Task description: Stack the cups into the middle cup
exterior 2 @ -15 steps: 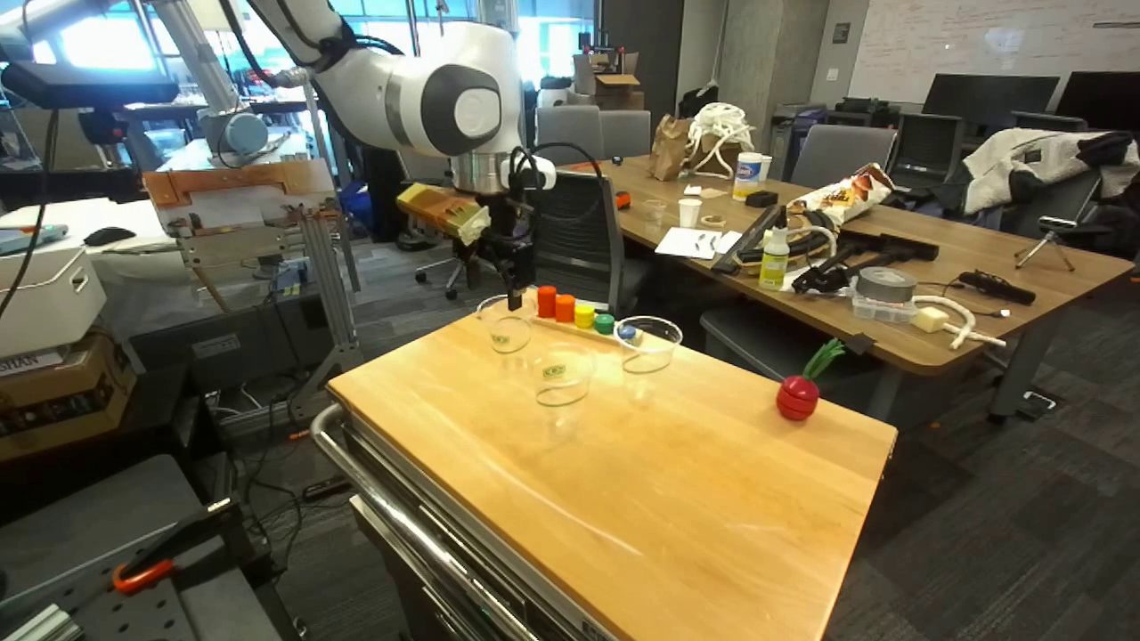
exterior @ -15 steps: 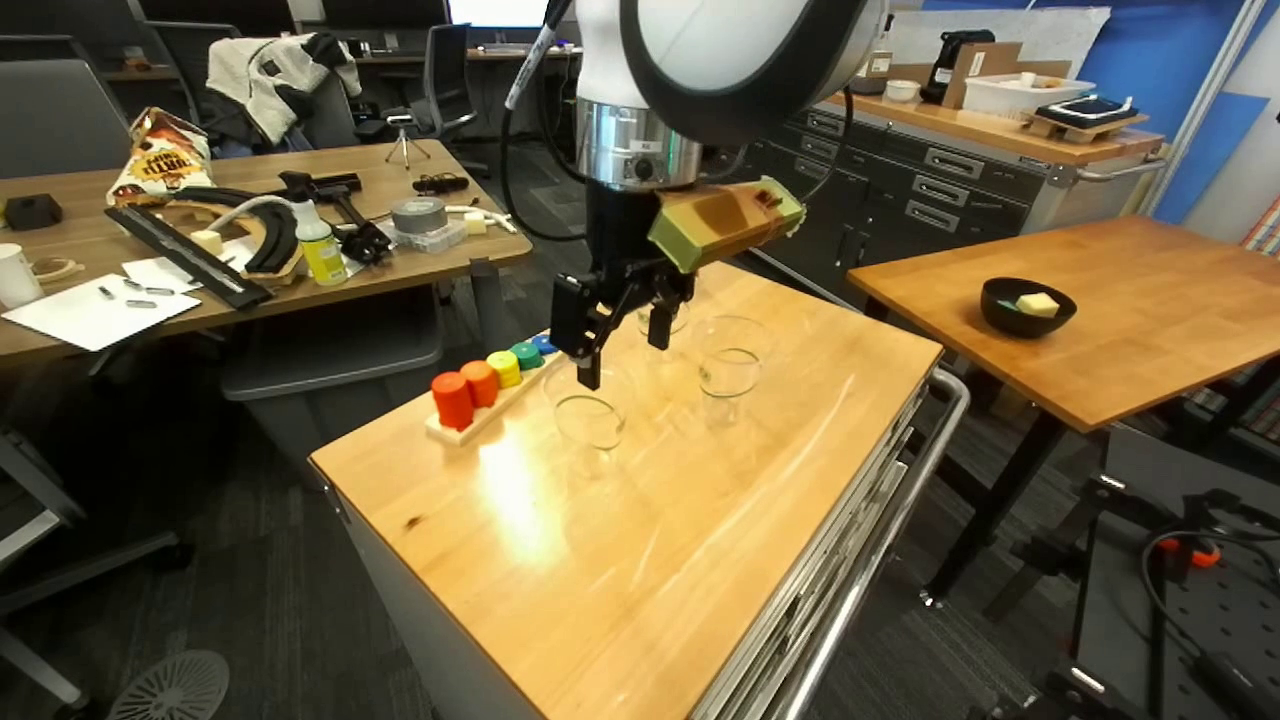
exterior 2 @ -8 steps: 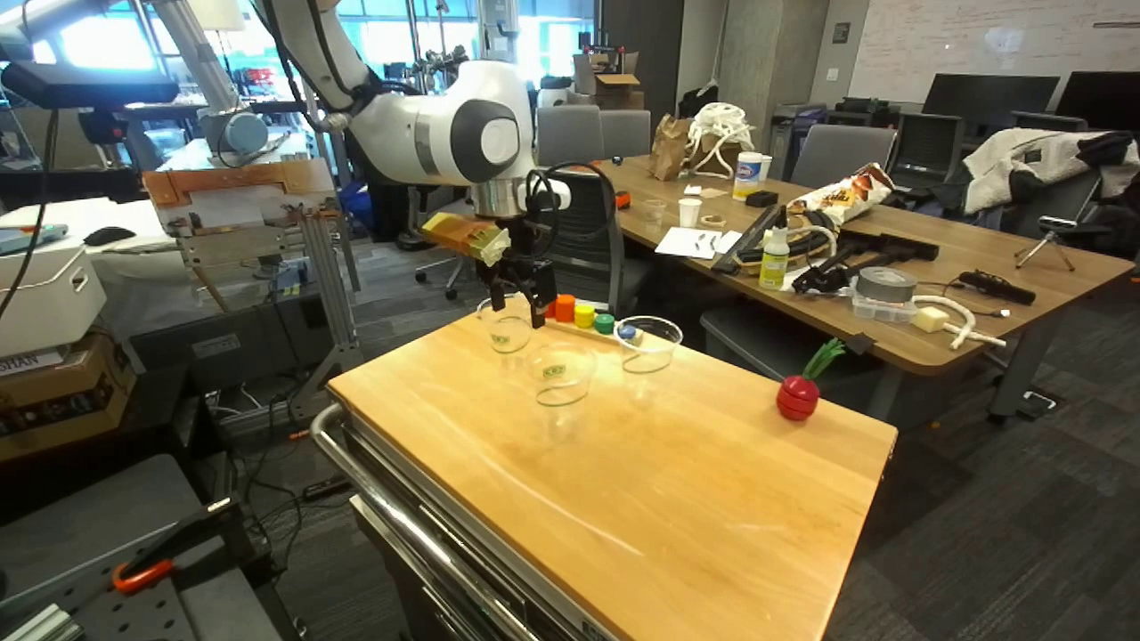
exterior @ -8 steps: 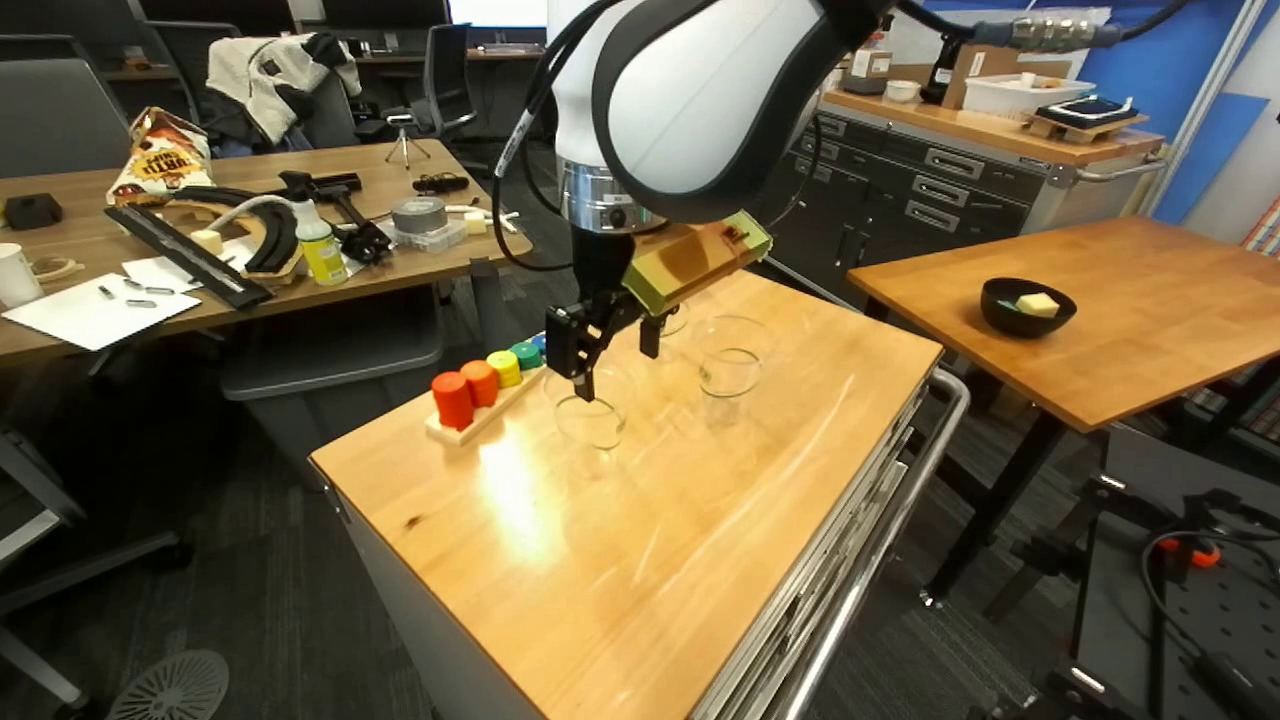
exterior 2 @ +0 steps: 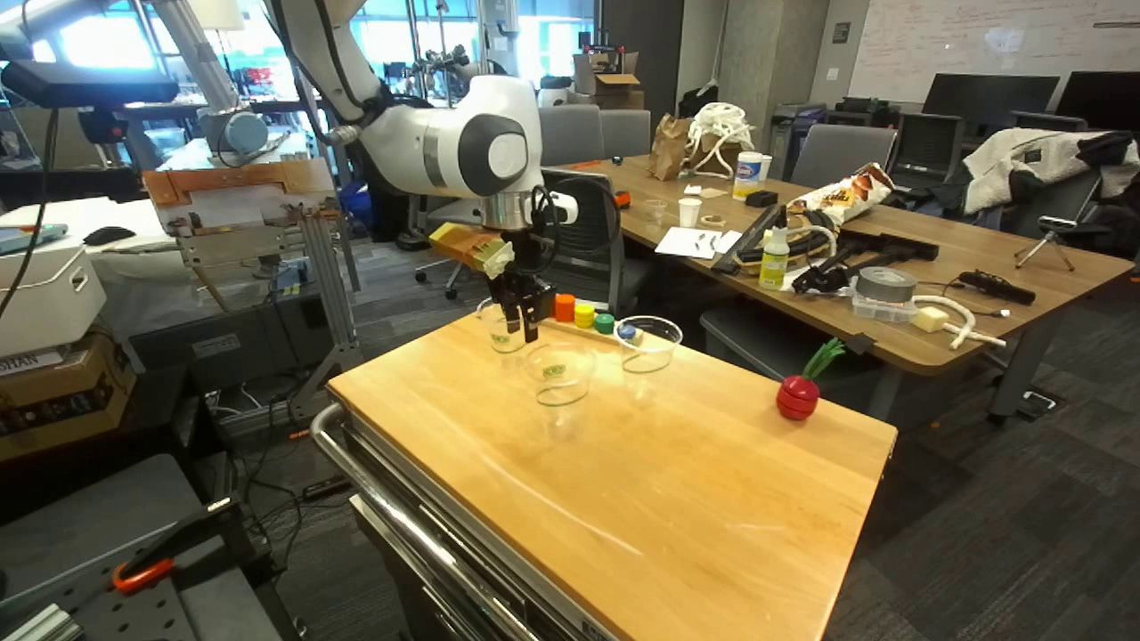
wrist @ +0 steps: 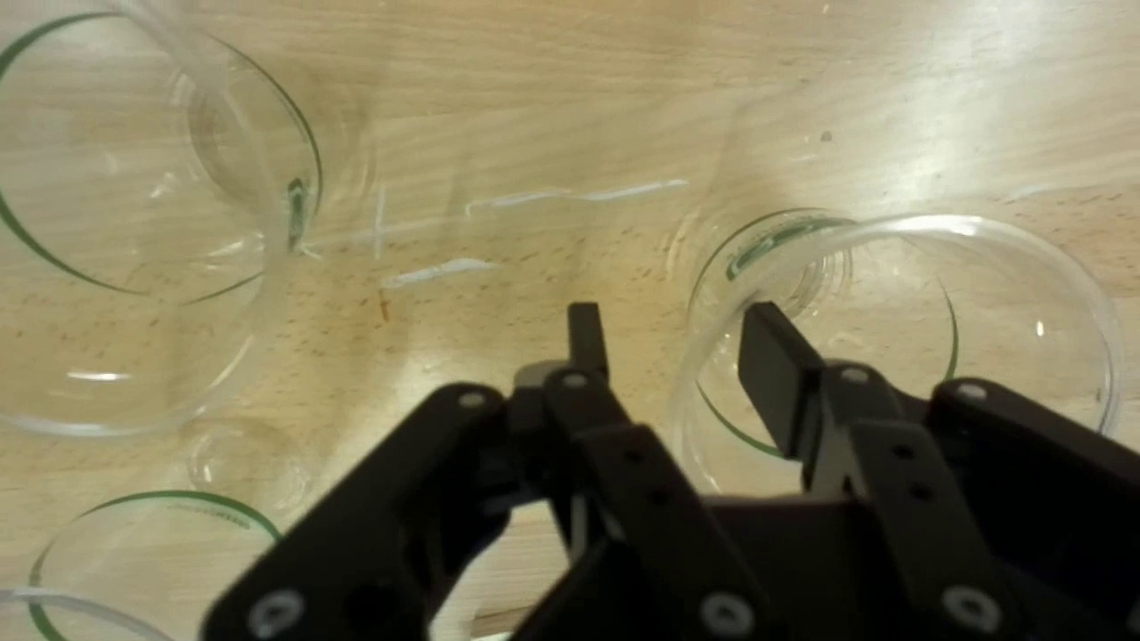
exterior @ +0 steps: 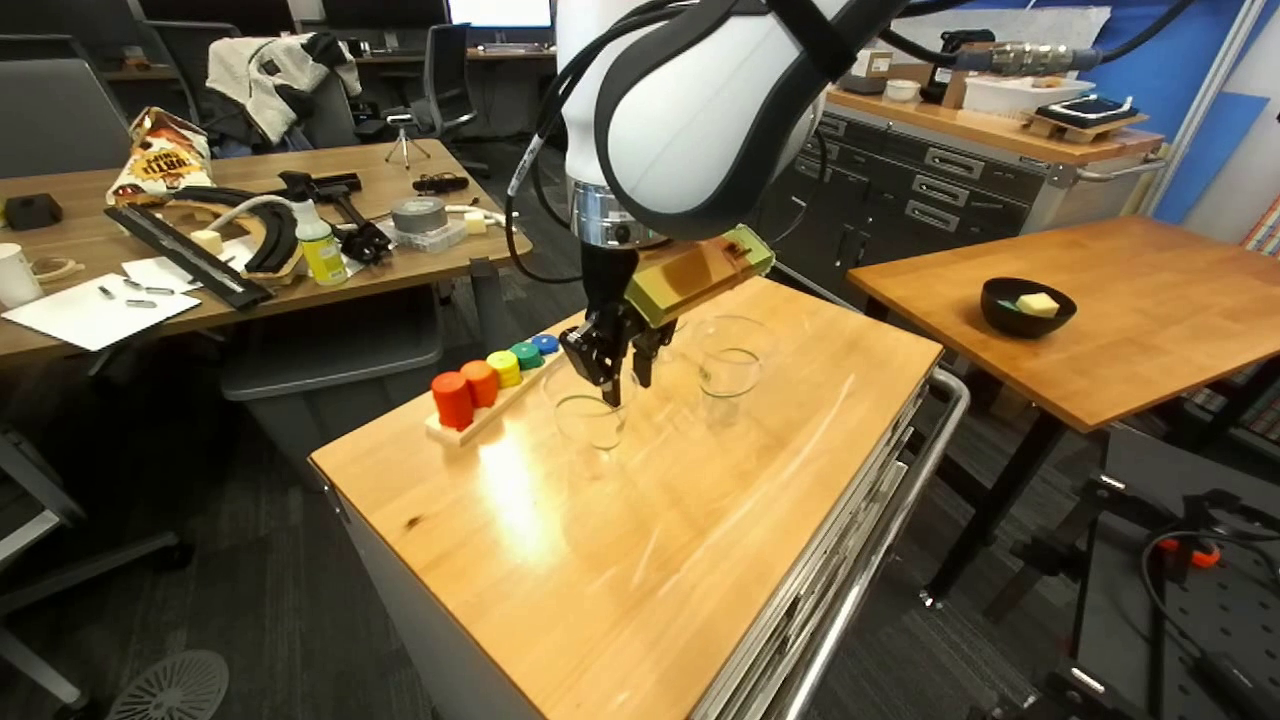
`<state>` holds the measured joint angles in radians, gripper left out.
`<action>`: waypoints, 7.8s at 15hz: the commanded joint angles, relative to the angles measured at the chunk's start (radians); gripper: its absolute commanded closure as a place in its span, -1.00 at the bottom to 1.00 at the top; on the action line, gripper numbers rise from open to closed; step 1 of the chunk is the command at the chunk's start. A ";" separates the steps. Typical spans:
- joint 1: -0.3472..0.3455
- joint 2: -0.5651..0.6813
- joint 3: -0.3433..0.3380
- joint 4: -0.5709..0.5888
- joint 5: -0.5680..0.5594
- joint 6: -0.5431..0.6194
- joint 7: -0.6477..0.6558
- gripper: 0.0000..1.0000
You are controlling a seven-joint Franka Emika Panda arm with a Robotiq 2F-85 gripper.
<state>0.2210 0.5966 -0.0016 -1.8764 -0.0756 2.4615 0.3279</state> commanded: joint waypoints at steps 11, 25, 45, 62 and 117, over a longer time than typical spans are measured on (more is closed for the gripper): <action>-0.086 -0.095 0.069 -0.011 0.245 -0.036 -0.021 0.97; -0.252 -0.777 -0.022 -0.511 0.426 -0.001 0.086 0.97; -0.259 -0.649 0.006 -0.674 0.348 0.288 0.152 0.97; -0.221 -0.504 0.001 -0.581 0.354 0.311 0.137 0.38; -0.301 -0.050 -0.031 0.137 0.472 -0.133 0.081 0.97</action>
<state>-0.0692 0.6451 -0.0437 -1.6950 0.3636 2.3656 0.3947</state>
